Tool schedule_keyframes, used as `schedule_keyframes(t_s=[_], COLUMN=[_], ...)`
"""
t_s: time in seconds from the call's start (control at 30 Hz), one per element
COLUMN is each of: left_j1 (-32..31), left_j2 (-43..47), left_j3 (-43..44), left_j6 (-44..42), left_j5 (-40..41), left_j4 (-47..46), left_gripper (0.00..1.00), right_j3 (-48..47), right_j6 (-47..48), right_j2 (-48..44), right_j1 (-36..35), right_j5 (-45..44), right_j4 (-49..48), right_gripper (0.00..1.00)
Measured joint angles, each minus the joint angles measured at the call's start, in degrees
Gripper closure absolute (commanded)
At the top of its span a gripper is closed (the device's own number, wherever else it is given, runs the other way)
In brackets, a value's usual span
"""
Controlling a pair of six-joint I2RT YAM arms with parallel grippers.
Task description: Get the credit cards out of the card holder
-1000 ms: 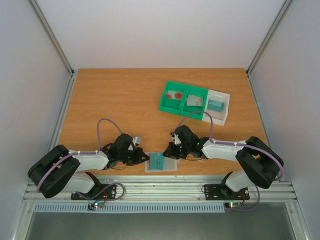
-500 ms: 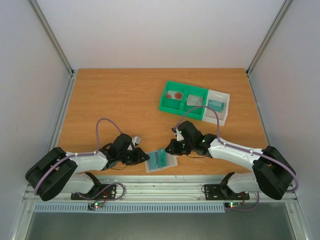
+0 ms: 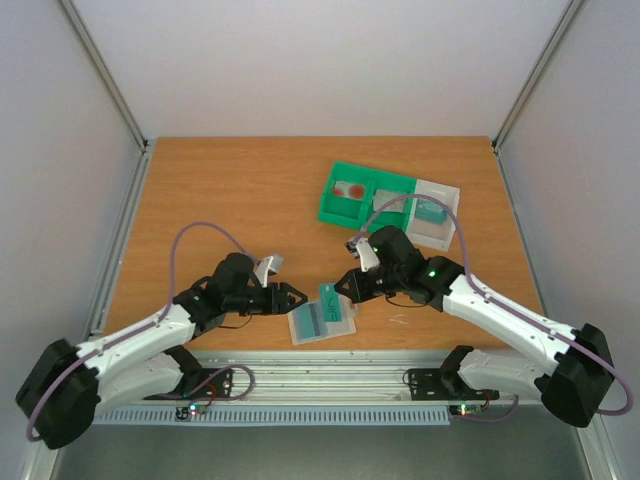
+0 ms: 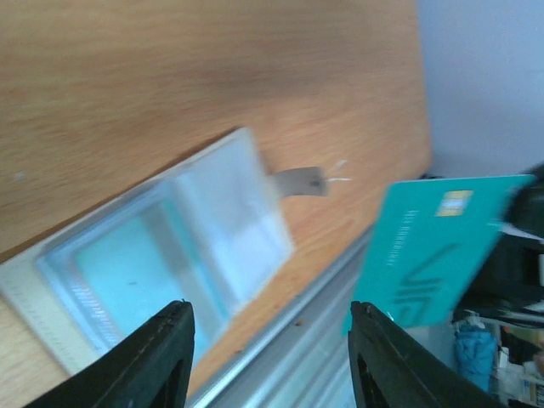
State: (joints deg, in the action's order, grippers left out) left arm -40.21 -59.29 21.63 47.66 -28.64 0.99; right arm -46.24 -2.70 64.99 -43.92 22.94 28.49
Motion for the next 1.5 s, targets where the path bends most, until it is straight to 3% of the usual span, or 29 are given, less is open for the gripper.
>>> schedule_keyframes(t_s=[0.27, 0.63, 0.83, 1.0, 1.2, 1.3, 1.5], left_j1=[0.0, 0.0, 0.0, 0.0, 0.0, 0.0, 0.0], left_j2=[11.0, 10.7, 9.4, 9.3, 10.5, 10.6, 10.9], left_j3=[7.4, 13.4, 13.4, 13.4, 13.4, 13.4, 13.4], left_j6=[-6.7, -14.0, -15.3, -15.3, -14.8, -14.9, -14.8], left_j5=[-5.6, -15.9, -21.0, -23.4, -25.5, -24.7, -21.4], left_j4=[9.5, 17.6, 18.0, 17.7, 16.6, 16.6, 16.5], left_gripper=[0.40, 0.50, 0.73, 0.99, 1.00, 0.99, 1.00], right_j3=[-3.7, -3.7, -3.7, -3.7, -3.5, -3.5, -3.7], right_j6=[6.8, 8.8, 8.5, 8.2, 8.0, 7.7, 6.5], right_j2=[-6.1, -6.4, -6.3, -5.6, -5.5, -5.5, -6.5], right_j1=[0.2, 0.2, 0.2, 0.2, 0.8, 0.7, 0.7], right_j5=[4.6, 17.9, 23.0, 25.2, 24.5, 23.4, 19.3], right_j4=[7.1, 4.4, 1.6, 0.5, 0.9, 1.1, 1.7], right_gripper=[0.99, 0.99, 0.99, 0.99, 0.98, 0.95, 0.74])
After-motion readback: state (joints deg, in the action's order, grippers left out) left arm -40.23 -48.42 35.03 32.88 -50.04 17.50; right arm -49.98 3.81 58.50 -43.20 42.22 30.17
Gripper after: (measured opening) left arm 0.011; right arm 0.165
